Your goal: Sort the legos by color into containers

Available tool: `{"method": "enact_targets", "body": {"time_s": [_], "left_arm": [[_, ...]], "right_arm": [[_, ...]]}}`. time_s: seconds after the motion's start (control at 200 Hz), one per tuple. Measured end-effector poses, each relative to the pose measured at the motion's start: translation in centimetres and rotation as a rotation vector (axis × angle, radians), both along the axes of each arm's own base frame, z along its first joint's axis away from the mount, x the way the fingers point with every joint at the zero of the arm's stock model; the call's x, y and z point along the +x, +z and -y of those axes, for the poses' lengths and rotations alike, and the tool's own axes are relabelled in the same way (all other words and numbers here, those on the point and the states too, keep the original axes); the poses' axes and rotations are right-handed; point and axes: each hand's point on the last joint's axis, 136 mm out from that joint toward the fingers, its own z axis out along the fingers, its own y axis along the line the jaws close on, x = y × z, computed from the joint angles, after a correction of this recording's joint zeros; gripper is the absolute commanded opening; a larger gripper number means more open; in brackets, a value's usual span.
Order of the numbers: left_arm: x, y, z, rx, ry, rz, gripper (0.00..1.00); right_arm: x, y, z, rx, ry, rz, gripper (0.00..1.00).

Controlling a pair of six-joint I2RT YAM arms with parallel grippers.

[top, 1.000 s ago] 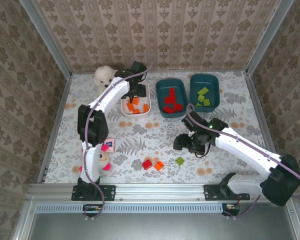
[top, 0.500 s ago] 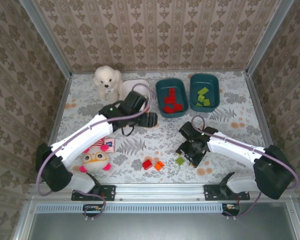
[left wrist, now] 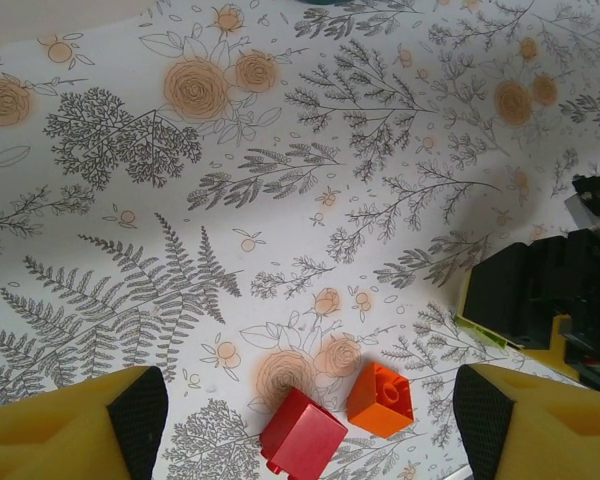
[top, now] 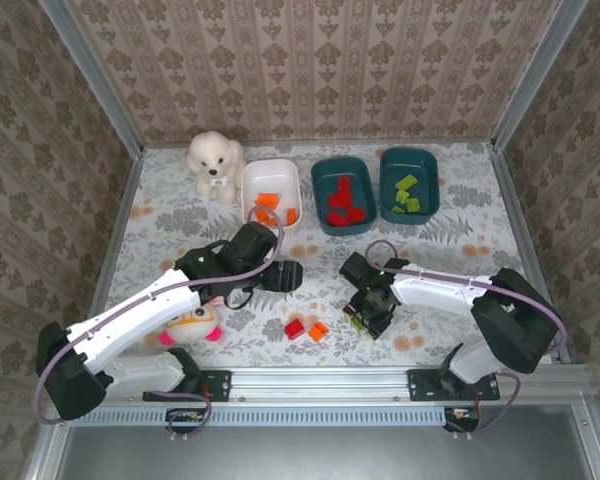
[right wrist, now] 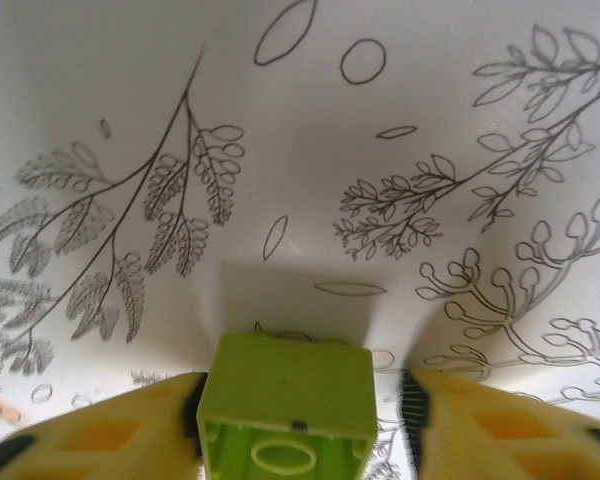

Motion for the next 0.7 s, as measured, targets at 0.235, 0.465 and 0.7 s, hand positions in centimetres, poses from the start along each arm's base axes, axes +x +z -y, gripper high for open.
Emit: {"method": "enact_targets", "body": {"time_s": [0.235, 0.465, 0.7], "left_arm": [[-1.5, 0.0, -0.2, -0.031, -0.043, -0.015, 0.79], [-3.3, 0.9, -0.4, -0.082, -0.12, -0.019, 0.79], [-3.6, 0.2, -0.4, -0.085, -0.141, -0.044, 0.8]], "right_arm": [[0.7, 0.7, -0.3, -0.046, -0.001, 0.033, 0.27], [8.2, 11.3, -1.1, -0.148, 0.088, 0.346, 0.27], [17.5, 23.1, 6.0, -0.28, 0.049, 0.651, 0.26]]}}
